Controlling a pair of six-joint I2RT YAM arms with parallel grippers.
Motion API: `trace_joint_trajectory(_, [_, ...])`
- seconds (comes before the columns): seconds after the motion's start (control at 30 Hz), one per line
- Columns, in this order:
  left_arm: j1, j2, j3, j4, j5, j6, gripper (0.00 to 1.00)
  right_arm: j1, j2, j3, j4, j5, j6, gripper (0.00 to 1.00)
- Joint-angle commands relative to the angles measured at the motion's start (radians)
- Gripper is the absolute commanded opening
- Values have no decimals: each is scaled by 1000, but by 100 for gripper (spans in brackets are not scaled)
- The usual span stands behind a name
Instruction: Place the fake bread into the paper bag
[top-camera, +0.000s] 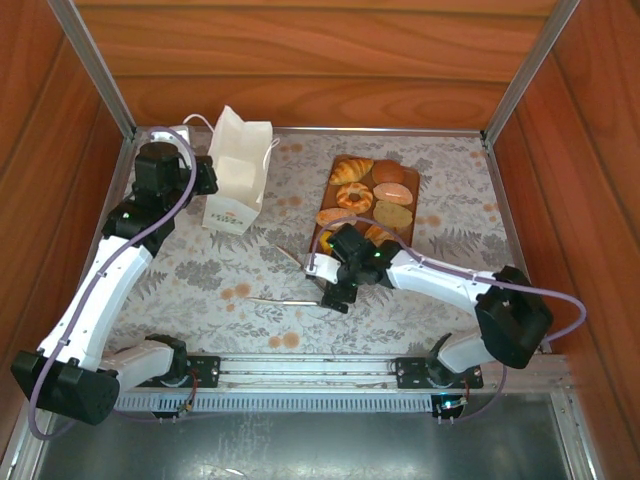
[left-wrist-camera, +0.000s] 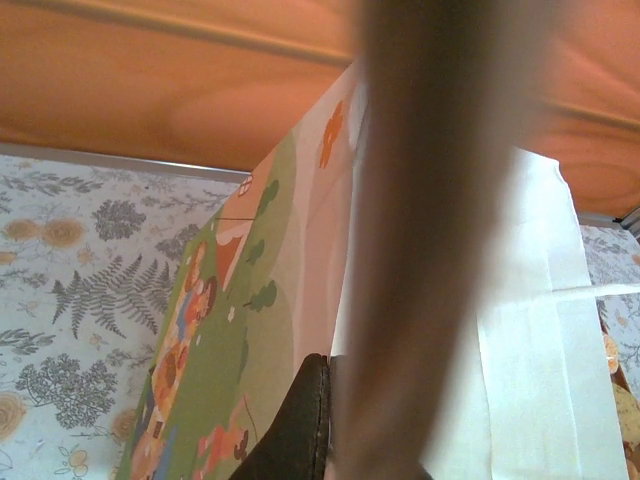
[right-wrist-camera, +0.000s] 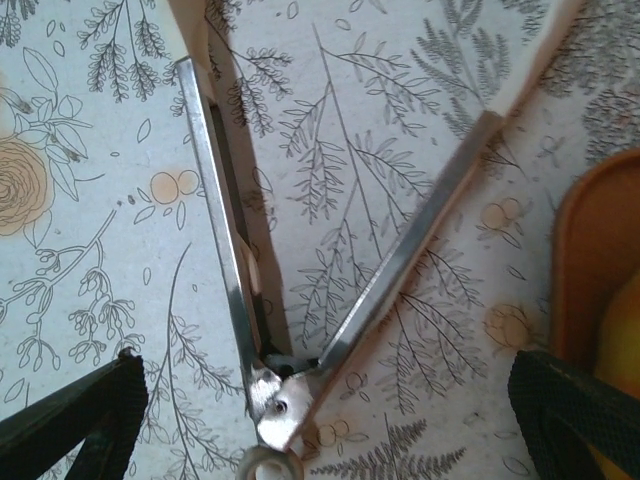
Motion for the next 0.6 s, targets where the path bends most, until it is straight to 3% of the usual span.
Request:
trace_joint_trajectory(0.0, [8, -23, -7, 28, -7, 14, 0, 33, 44, 32, 2, 18, 60, 100])
trace_joint_trajectory(0.57, [13, -27, -7, 26, -8, 17, 0, 71, 274, 124, 22, 100, 141, 100])
